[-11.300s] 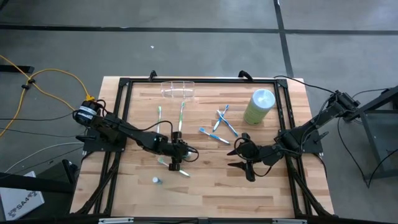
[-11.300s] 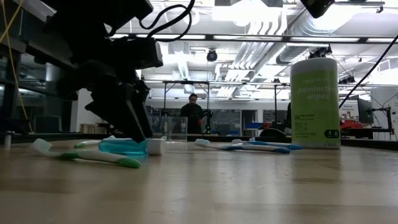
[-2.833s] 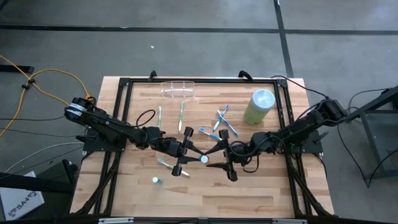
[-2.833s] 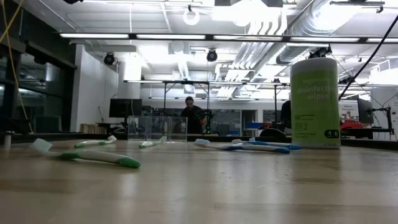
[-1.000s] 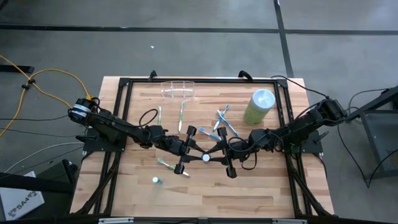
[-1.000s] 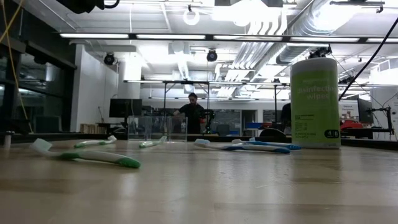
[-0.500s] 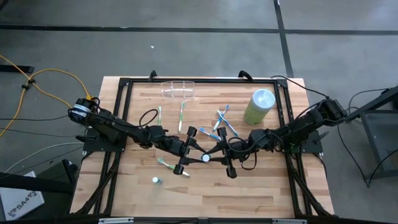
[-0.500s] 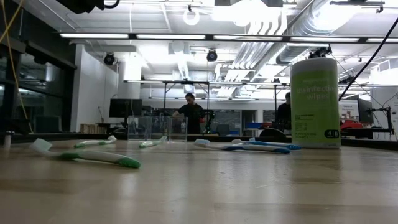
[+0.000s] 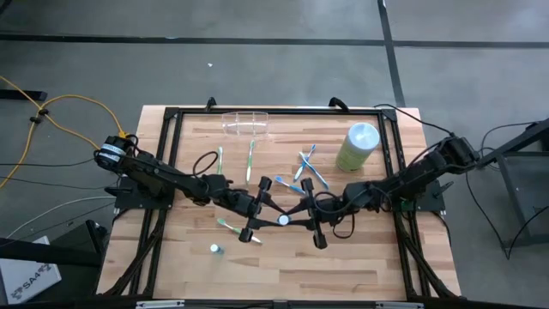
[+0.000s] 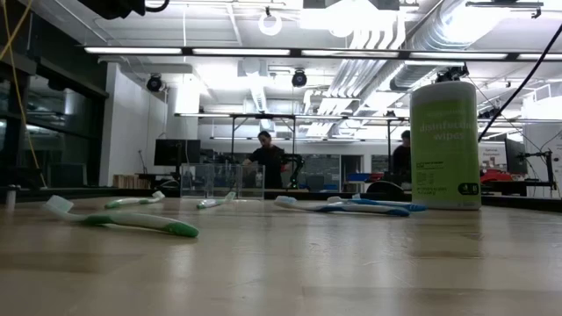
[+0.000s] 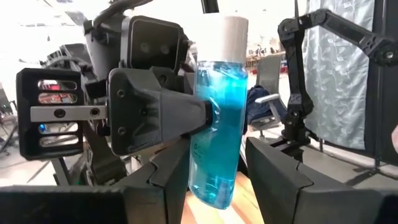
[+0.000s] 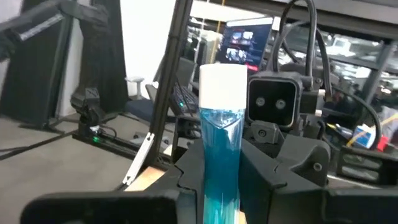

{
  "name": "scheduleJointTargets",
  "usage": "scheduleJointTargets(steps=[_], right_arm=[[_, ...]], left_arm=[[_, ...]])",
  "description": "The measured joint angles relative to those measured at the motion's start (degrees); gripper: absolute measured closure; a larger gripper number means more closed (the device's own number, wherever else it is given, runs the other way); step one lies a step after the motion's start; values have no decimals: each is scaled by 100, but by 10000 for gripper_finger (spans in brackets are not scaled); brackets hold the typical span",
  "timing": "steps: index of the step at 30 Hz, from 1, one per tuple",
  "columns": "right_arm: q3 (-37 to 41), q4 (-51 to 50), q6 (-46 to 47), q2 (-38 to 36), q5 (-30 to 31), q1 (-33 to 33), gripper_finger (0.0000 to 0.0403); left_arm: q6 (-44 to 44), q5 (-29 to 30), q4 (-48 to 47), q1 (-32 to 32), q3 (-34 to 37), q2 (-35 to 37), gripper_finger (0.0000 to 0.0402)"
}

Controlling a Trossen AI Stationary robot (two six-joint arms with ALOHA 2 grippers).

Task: Pick & Place toothbrushing station
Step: Put the top blue mouthwash into the middle section of the transparent organizer

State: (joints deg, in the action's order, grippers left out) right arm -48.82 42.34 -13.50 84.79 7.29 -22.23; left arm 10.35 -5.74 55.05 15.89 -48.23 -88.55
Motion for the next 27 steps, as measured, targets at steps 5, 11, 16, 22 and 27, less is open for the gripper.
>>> scheduleJointTargets(steps=[5,11,16,22,27], right_arm=[[4,-154,-8,0,356,-195,345],[17,-164,-161,13,722,-375,345],[24,-178,-217,13,1007,-499,345],[22,-294,-281,13,1551,-702,345],[22,-502,-125,13,1882,-847,348]], left_arm=[[-13,112,-223,3,0,0,249],[-117,157,-379,3,-11,7,249],[-111,320,-557,3,-15,11,249],[-122,352,-662,18,-13,11,249],[-98,355,-658,87,-13,11,249]])
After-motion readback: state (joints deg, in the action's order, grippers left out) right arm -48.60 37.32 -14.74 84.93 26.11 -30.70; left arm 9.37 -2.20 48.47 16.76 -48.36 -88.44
